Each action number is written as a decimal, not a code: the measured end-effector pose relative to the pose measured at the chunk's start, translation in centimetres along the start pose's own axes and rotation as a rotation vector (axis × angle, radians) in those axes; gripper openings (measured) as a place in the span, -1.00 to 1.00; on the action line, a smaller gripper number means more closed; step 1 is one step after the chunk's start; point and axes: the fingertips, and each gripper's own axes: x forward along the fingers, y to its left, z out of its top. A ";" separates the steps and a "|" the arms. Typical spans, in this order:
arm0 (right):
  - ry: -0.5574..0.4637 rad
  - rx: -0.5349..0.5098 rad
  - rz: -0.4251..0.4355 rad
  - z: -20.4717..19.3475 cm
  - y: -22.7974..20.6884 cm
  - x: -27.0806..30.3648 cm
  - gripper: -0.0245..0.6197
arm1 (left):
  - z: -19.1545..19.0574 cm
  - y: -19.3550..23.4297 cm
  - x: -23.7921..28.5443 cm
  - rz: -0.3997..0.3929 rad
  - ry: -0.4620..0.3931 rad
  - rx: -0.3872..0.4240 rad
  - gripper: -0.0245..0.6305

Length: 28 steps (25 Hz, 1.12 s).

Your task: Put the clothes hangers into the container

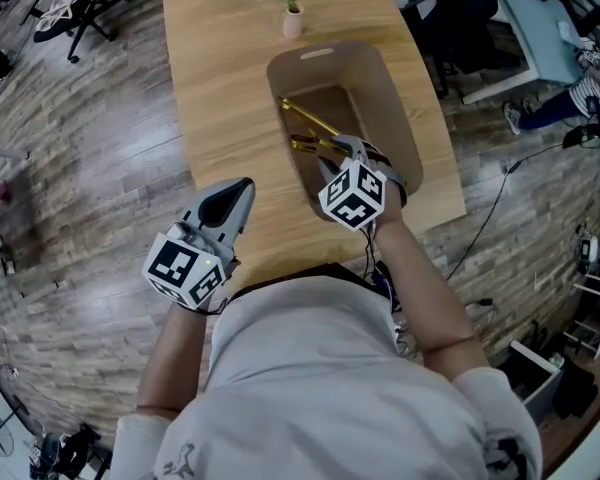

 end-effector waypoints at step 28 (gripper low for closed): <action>-0.340 0.312 -0.227 2.9 6.9 -19.3 -0.58 | 0.9 -7.8 -8.9 -0.177 -0.062 0.147 -0.91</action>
